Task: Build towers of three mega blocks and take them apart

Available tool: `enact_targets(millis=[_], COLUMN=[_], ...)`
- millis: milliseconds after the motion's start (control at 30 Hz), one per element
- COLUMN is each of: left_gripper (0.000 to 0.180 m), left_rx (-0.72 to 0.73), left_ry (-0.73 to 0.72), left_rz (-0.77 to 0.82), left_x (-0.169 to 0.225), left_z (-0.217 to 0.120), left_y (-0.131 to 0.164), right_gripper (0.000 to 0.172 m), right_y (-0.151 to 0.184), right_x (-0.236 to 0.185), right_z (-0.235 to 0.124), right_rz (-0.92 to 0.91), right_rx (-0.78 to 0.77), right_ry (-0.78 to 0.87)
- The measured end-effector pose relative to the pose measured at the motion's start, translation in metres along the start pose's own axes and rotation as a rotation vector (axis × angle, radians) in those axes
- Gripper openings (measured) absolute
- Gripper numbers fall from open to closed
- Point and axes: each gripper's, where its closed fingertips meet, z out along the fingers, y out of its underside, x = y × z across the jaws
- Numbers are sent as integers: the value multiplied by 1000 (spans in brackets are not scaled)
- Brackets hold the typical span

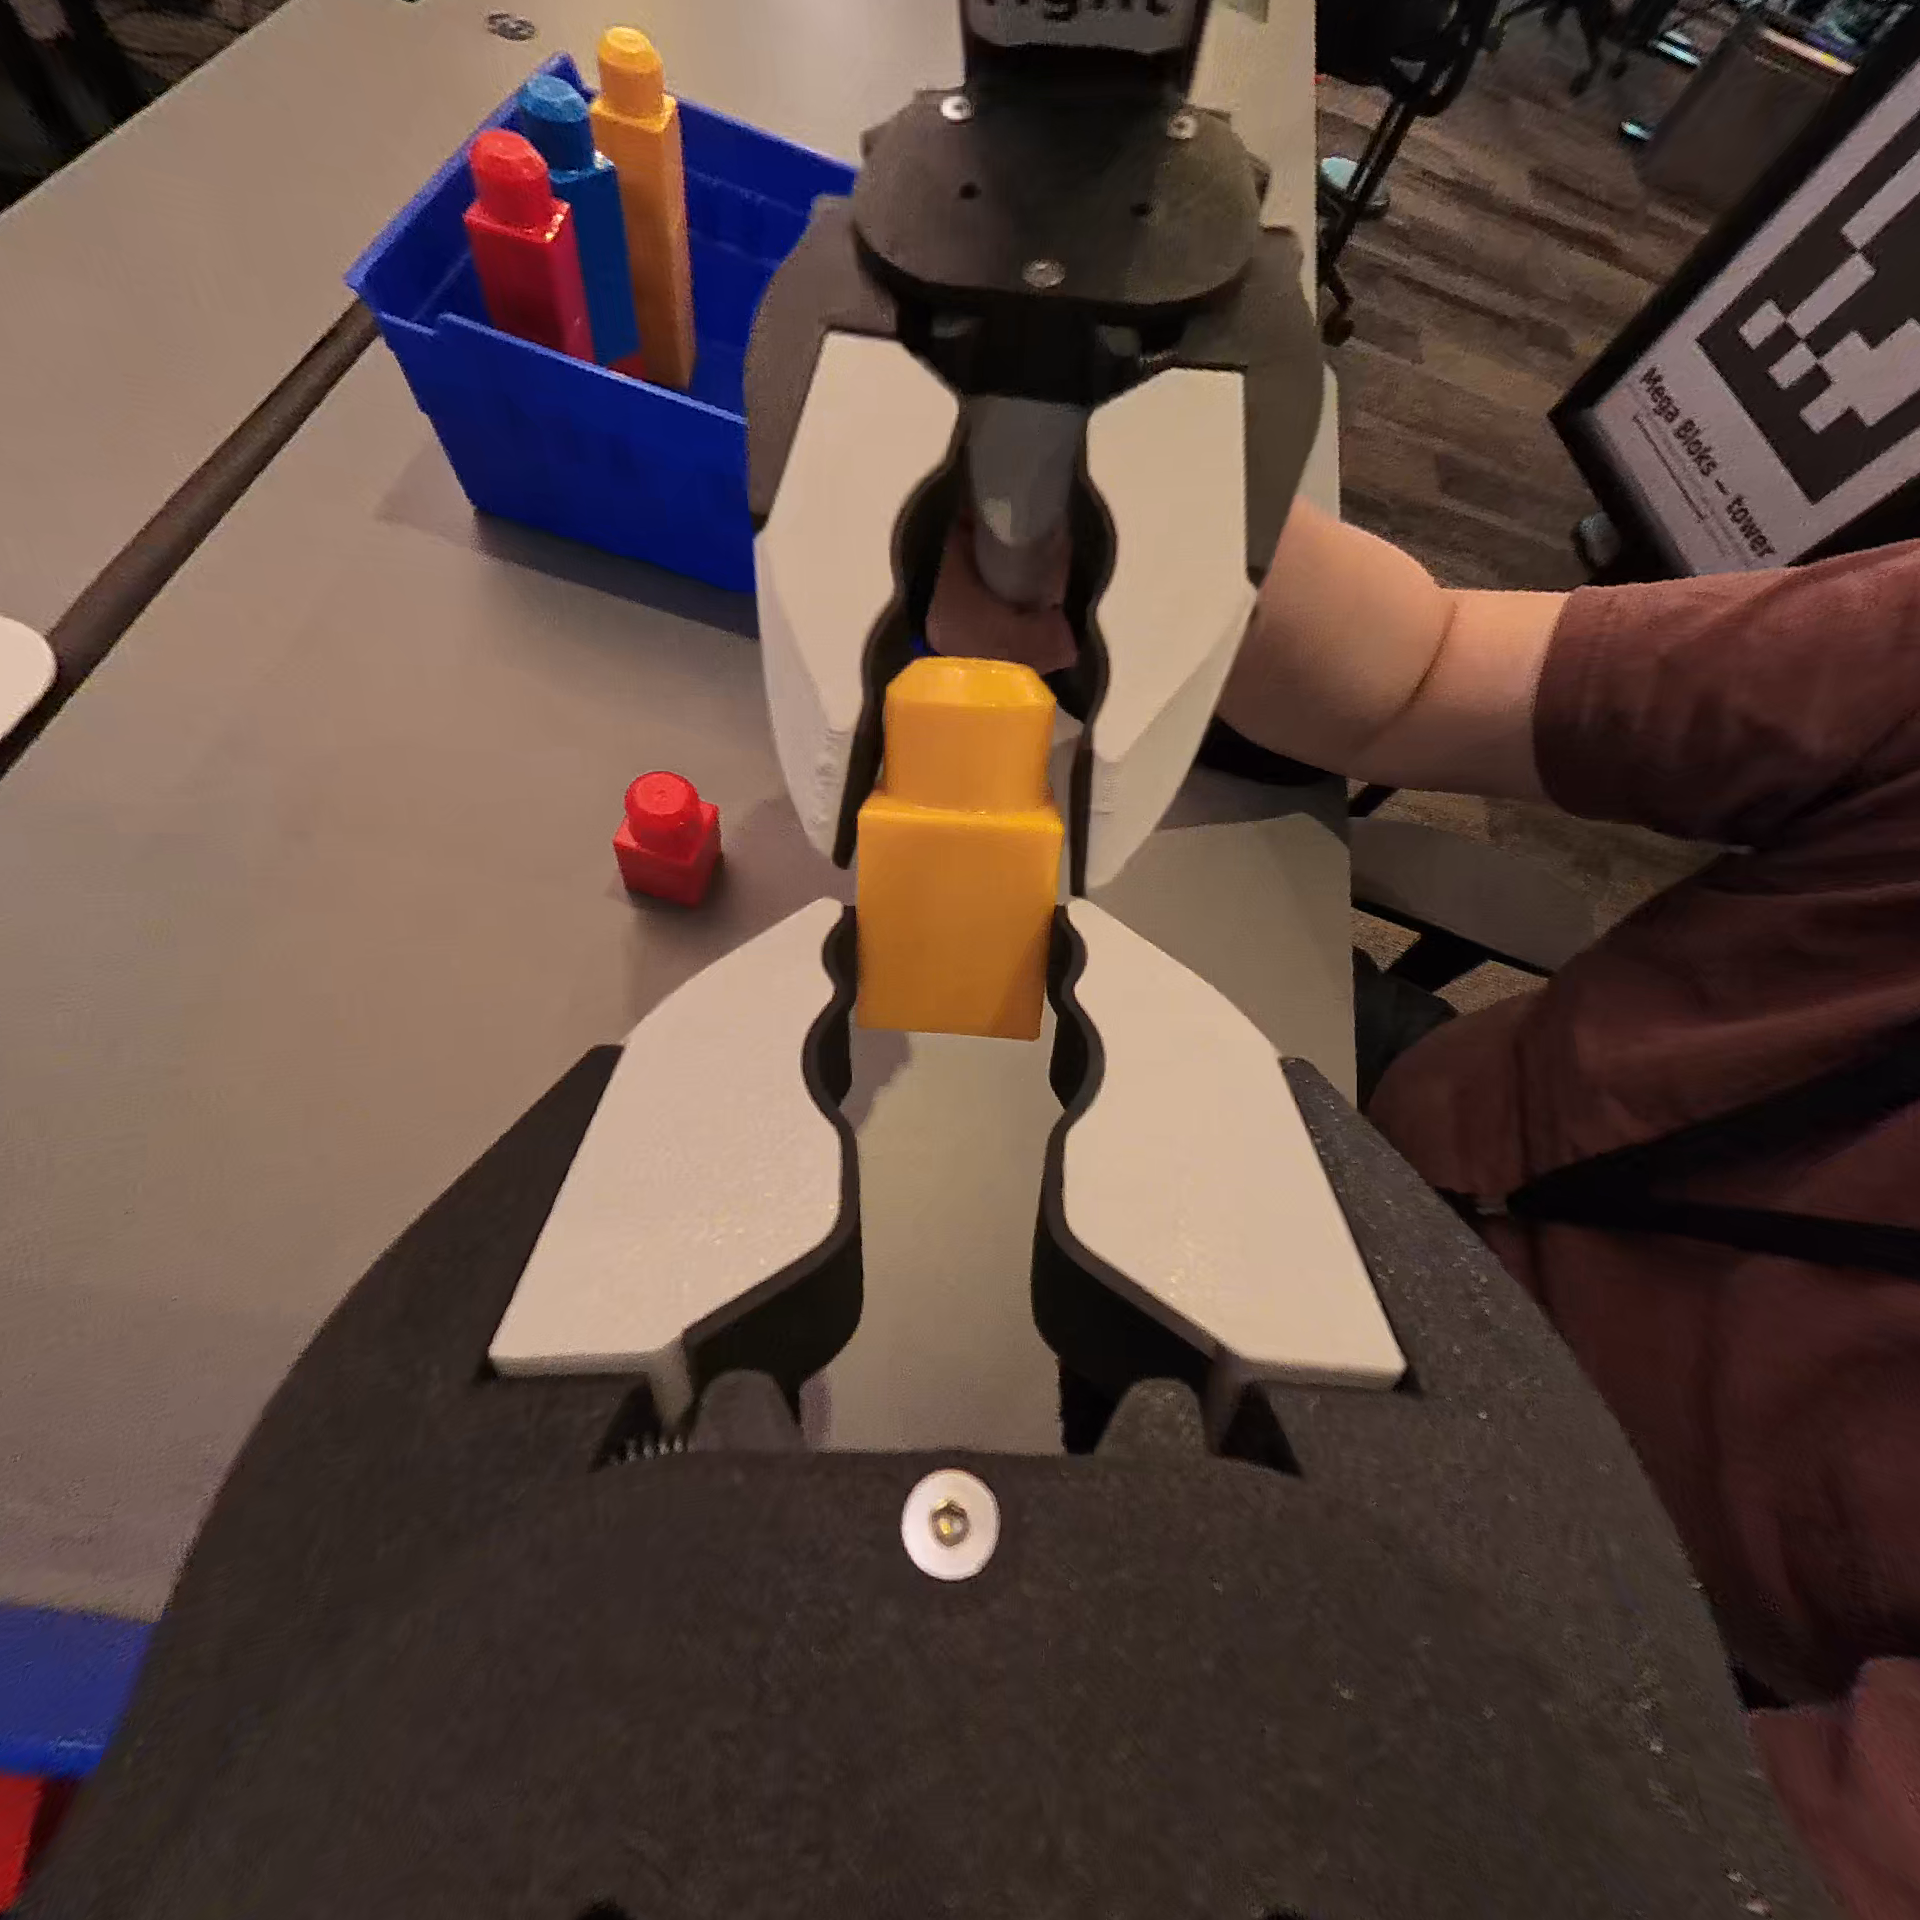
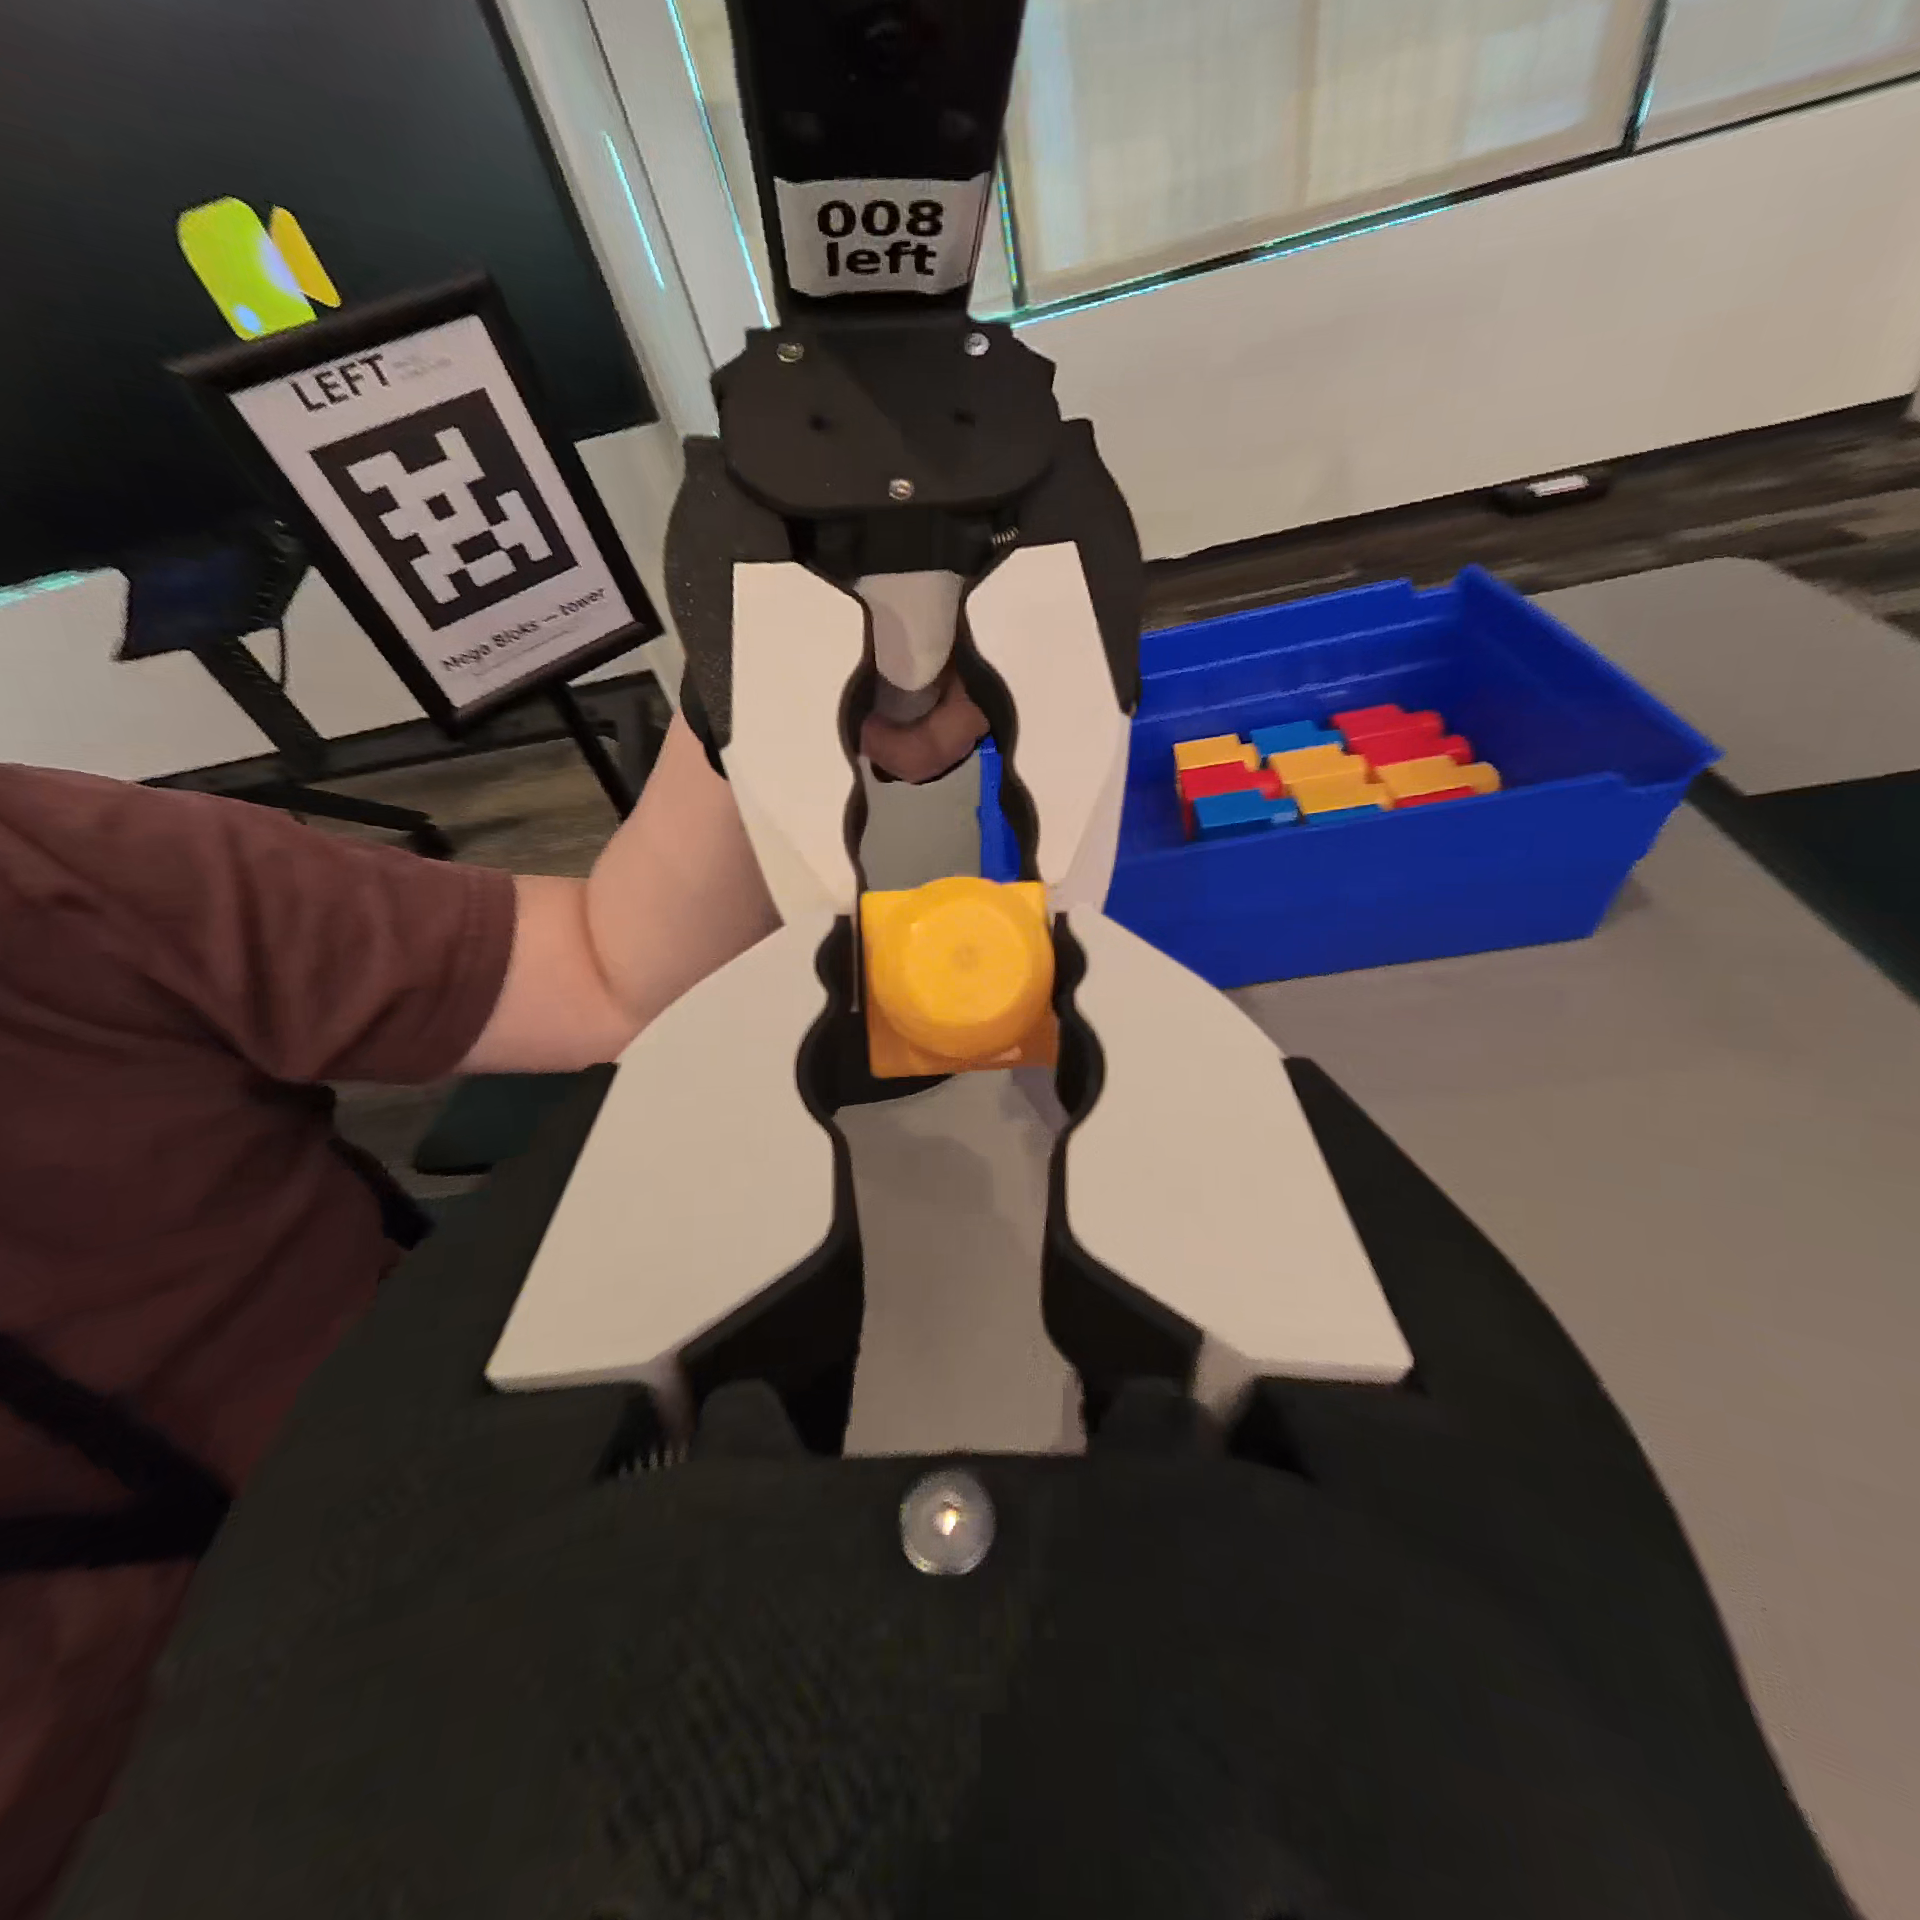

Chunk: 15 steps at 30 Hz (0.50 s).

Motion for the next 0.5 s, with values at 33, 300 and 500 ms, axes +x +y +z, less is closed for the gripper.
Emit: enact_targets(millis=[33, 300, 500], left_gripper=[35, 50, 61], left_rx=[-4, -75, -238], left_ry=[6, -36, -511], left_rz=[-2, -40, -270], left_x=[1, -10, -91], left_z=[0, -6, -90], left_y=[1, 18, 90], right_gripper=[35, 35, 35], right_y=[0, 10, 71], right_x=[0, 11, 85], right_z=[0, 4, 3], right_rz=[16, 11, -67], right_rx=[5, -24, -336], right_ry=[-10, 22, 441])
